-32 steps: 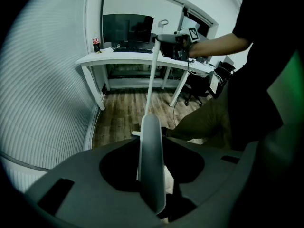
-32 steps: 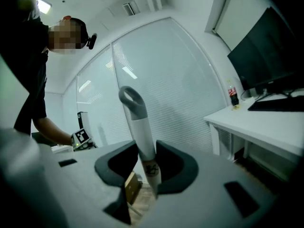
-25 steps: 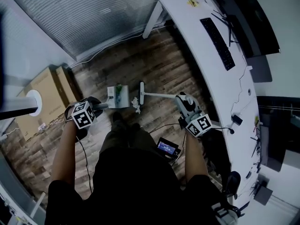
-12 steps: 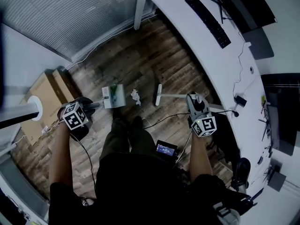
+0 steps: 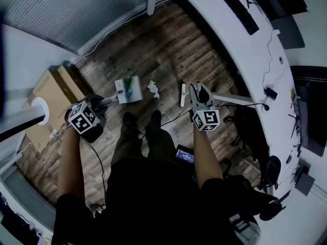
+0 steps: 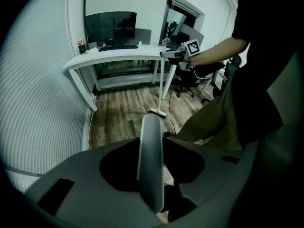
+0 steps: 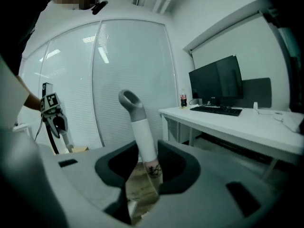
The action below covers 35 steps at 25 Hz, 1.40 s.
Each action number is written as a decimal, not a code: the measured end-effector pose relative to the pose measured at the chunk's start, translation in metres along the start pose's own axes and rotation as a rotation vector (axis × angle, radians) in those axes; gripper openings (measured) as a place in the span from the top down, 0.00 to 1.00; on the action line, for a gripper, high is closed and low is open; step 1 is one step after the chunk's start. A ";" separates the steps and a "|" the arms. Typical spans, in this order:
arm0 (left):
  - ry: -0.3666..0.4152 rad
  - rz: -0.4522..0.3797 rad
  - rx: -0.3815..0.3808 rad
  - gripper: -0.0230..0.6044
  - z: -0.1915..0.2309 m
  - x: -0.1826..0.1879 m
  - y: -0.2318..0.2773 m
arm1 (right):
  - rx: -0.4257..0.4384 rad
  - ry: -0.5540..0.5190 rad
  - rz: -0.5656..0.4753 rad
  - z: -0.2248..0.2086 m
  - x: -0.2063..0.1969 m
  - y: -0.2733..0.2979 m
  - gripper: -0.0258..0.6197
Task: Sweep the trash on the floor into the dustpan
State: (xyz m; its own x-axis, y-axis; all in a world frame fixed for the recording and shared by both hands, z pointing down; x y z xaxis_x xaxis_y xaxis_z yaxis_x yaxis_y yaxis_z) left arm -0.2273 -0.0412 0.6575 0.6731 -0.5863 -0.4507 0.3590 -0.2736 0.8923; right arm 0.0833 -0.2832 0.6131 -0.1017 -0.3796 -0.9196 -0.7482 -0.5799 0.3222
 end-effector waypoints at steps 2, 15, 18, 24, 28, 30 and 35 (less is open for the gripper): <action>-0.003 -0.016 -0.004 0.77 -0.006 -0.001 0.000 | -0.002 0.102 -0.029 0.018 -0.003 0.007 0.77; -0.010 -0.111 -0.015 0.77 -0.005 -0.005 -0.003 | 0.207 0.372 -0.100 0.188 0.000 0.071 0.74; -0.023 -0.121 -0.017 0.77 -0.004 -0.009 -0.006 | 0.280 0.455 -0.099 0.215 -0.003 0.079 0.74; -0.015 -0.140 -0.024 0.77 -0.006 -0.010 -0.005 | 0.397 0.421 -0.094 0.235 0.015 0.073 0.74; 0.006 -0.138 -0.004 0.76 -0.002 -0.014 -0.007 | 0.338 0.328 -0.084 0.216 0.028 0.061 0.75; 0.024 -0.122 0.006 0.76 -0.001 -0.017 -0.008 | 0.313 0.290 -0.092 0.208 0.040 0.049 0.75; 0.033 -0.151 0.052 0.74 0.012 -0.013 -0.040 | 0.276 0.249 -0.115 0.198 0.073 0.018 0.76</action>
State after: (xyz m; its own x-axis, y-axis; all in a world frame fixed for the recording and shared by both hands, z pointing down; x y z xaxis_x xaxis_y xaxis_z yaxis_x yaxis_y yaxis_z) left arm -0.2580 -0.0315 0.6285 0.6350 -0.5109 -0.5794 0.4243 -0.3962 0.8143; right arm -0.0670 -0.1786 0.5074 0.1296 -0.5066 -0.8524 -0.8974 -0.4256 0.1165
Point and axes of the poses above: the fingertips, and each gripper's own axes: y forward along the fingers, z to its left, x out of its top, the point moved 2 cm from there along -y, backward along the fingers, and after that the axes turned 9 degrees about y, right-handed, at the moved point
